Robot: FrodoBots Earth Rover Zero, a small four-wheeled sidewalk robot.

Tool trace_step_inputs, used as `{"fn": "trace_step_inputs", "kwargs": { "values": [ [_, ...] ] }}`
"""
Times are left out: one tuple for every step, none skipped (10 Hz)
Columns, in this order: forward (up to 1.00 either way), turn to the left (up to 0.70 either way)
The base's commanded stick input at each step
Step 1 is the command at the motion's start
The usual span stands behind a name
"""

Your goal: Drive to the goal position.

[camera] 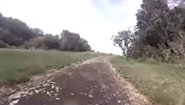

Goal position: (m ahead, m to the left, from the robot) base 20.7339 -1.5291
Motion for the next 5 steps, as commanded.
{"fn": "trace_step_inputs", "kwargs": {
  "values": [
    [0.85, 0.00],
    [0.85, 0.00],
    [0.85, -0.02],
    [0.85, -0.33],
    [0.85, -0.34]
  ]
}}
